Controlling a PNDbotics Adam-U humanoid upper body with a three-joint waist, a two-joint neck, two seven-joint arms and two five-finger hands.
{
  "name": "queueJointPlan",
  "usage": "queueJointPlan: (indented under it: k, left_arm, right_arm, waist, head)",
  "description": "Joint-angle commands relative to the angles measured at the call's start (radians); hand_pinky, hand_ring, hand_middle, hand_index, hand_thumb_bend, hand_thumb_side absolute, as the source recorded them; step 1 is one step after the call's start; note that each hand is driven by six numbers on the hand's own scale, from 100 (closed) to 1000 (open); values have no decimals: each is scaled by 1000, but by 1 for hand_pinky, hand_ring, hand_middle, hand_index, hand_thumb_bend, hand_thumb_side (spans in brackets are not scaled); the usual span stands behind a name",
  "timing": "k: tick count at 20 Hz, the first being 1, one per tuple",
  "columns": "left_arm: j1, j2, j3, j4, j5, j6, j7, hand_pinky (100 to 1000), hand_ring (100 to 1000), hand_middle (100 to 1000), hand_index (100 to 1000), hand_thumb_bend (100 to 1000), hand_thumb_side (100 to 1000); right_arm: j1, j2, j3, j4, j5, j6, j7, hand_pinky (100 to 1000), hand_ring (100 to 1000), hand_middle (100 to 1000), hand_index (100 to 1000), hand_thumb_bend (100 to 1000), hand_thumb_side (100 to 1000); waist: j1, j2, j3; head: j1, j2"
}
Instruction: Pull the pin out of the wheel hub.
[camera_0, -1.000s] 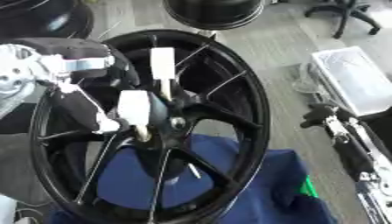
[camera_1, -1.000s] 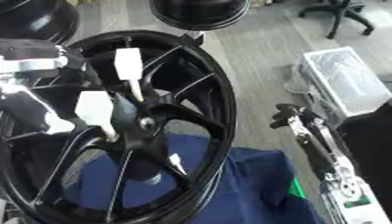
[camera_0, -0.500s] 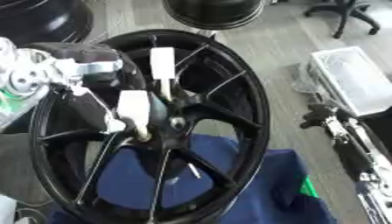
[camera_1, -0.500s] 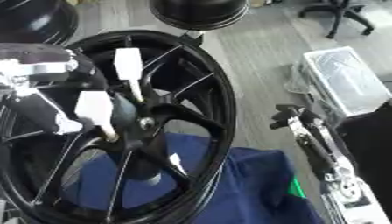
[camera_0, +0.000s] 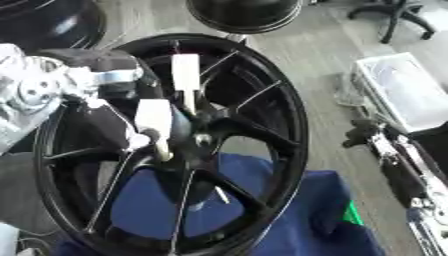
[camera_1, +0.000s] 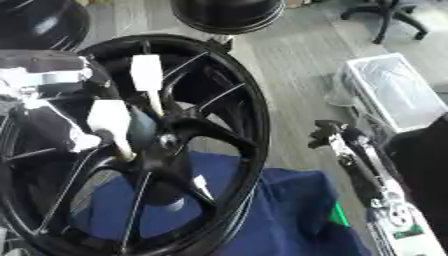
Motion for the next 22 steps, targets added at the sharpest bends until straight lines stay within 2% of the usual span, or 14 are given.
queueJointPlan:
  k: [1,7,10,17,22]
  left_arm:
    - [-21,27,22,-26,-9,53,-63,805,767,653,403,182,255]
    - [-29,54,61,-82,-13,51,-29,792,752,634,346,100,250]
    - [-26,75,98,-124,8,61,-4,789,746,628,343,100,242]
    - [6,196,280,-303,164,116,59,785,733,621,335,100,244]
    - [102,321,434,-389,265,143,181,782,723,614,330,100,254]
  right_arm:
    - [-1,-21,-3,-15,6,-2,2,974,623,603,753,100,696]
    - [2,-20,-2,-15,13,0,3,973,623,603,753,100,698]
    - [3,-19,-3,-15,15,0,1,973,623,603,753,100,698]
    - [6,-16,-7,-15,19,-1,-4,973,623,604,753,100,696]
    - [7,-14,-13,-15,21,-6,-10,973,623,604,754,100,693]
  waist:
    - [-4,-14,0]
    - [-3,-16,3]
    - [-4,-16,5]
    - [-3,-15,15]
    - [-1,-13,22]
  head:
    - [1,3]
    - [-1,5]
    - [-3,6]
    - [-9,8]
    - [-13,7]
